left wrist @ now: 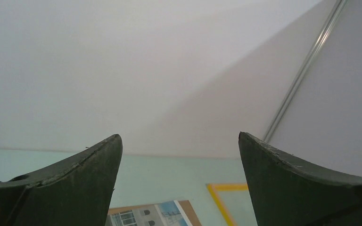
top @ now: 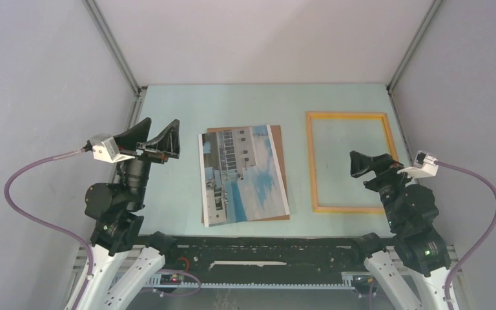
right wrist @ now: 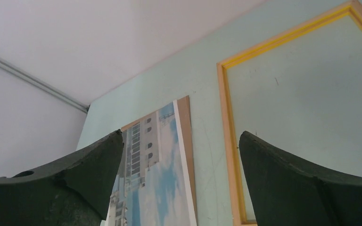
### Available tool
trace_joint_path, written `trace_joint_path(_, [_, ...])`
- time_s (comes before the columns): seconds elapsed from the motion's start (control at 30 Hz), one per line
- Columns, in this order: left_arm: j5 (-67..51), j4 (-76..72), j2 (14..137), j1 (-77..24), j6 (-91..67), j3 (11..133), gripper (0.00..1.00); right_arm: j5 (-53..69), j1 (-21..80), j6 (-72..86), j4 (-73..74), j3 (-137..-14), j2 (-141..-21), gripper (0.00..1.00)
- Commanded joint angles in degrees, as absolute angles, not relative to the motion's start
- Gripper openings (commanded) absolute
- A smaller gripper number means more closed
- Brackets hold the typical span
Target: Put the photo into the frame
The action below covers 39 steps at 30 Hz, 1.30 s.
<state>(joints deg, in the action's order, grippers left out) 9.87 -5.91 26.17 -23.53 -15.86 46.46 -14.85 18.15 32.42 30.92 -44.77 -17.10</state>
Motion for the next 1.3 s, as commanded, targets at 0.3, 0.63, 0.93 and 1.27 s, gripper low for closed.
trace_joint_path(0.3, [12.5,-10.1,25.8,-24.1,-13.3,45.0,1.00,-17.3,19.0,33.2,34.8,-44.8,-30.6,1.00])
trace_joint_path(0.63, [14.1,-4.8,33.1,-24.4,-17.1,48.1,1.00,1.4,18.9,37.3,20.7,-38.4,-48.7,0.99])
trace_joint_path(0.93, [19.7,-0.9,44.5,-25.1,-30.0,47.8,1.00,11.1,23.7,44.4,-1.3,-33.1,-68.5,0.91])
trace_joint_path(1.27, [4.9,16.7,57.4,-23.8,-36.9,47.1,1.00,11.3,27.1,46.5,-5.8,-32.7,-76.2,0.89])
